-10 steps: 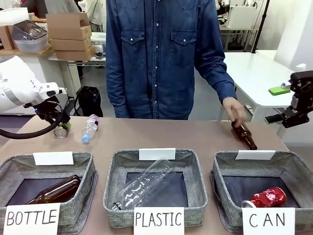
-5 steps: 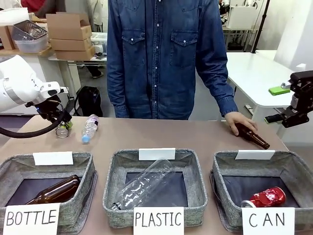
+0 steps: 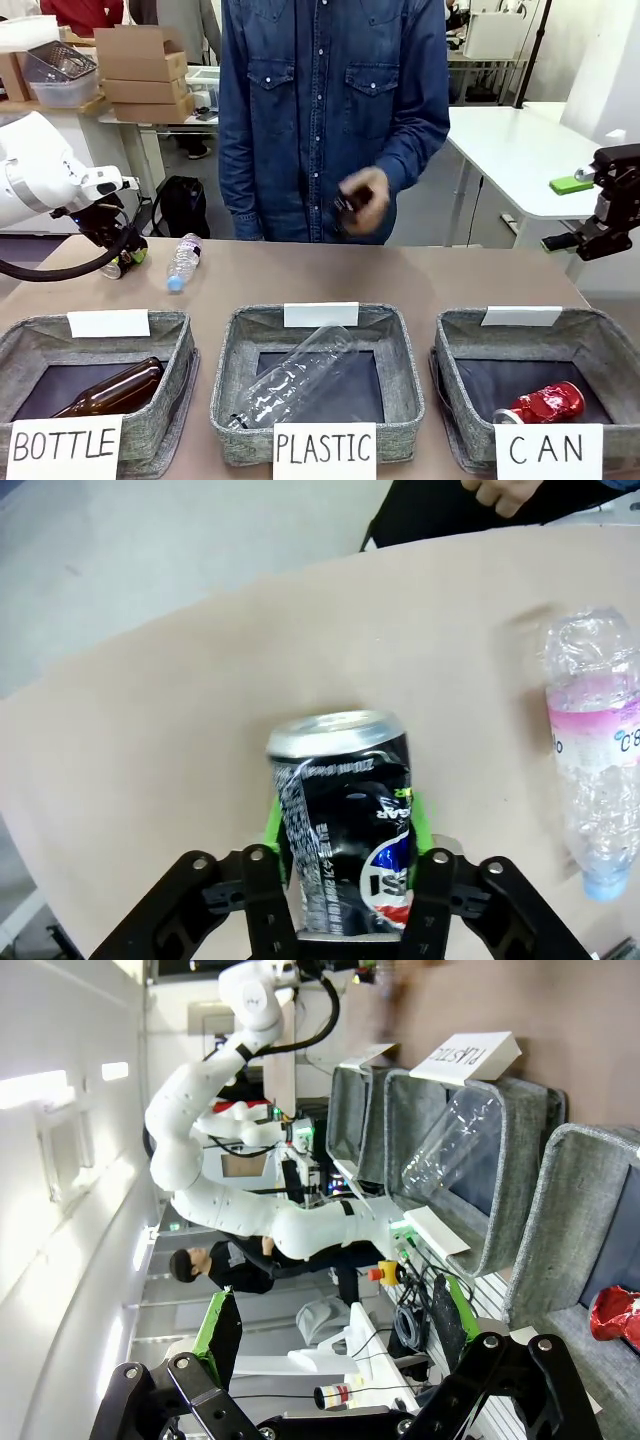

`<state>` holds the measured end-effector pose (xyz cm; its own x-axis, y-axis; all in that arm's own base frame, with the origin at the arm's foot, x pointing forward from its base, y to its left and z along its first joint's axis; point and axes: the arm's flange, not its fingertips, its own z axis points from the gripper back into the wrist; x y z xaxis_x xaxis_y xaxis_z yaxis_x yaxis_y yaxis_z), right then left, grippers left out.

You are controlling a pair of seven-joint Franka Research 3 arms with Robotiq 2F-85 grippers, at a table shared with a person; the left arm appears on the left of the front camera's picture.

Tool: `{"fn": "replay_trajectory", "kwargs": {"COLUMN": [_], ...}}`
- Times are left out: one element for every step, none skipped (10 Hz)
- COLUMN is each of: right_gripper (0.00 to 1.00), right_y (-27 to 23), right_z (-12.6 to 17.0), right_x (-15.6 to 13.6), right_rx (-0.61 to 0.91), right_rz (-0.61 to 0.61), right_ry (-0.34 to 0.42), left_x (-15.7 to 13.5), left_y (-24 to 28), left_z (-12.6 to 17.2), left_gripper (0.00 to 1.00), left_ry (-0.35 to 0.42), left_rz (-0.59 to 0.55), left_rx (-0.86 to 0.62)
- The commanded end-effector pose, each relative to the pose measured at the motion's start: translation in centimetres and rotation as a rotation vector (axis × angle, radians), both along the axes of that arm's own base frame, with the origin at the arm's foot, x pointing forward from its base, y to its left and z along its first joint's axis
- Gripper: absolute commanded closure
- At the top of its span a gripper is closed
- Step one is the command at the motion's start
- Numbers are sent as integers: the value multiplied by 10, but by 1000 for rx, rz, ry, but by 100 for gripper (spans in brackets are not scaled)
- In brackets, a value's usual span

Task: Sort the can waste into the basket.
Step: Pick up the can waste from the table and place it in the right Fabric basket.

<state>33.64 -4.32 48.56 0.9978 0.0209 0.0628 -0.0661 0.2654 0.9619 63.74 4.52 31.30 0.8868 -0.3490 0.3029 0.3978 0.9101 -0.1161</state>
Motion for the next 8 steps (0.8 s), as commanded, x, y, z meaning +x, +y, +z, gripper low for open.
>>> {"fn": "replay_trajectory", "kwargs": {"right_gripper": [0, 0, 0, 0, 0, 0, 0, 0], "right_y": [0, 0, 0, 0, 0, 0, 0, 0], "right_z": [2, 2, 2, 2, 2, 2, 2, 2], "right_x": [1, 1, 1, 1, 1, 1, 1, 1], "right_rx": [1, 1, 1, 1, 1, 1, 1, 1], "right_rz": [11, 11, 11, 11, 11, 11, 11, 11], "right_ry": [-17, -17, -17, -17, -17, -17, -17, -17], "left_x": [1, 0, -2, -8, -22, -49, -92, -150], "left_y": [4, 5, 5, 4, 4, -1, -13, -32], "left_z": [-1, 1, 4, 12, 34, 73, 121, 170], "left_gripper": [100, 100, 100, 100, 100, 100, 100, 100], "left_ry": [5, 9, 24, 8, -28, -74, -115, -121], "left_rz": [-3, 3, -13, -21, -28, -45, -97, -224], "left_rx": [-2, 16, 26, 19, 10, 10, -22, -77]}}
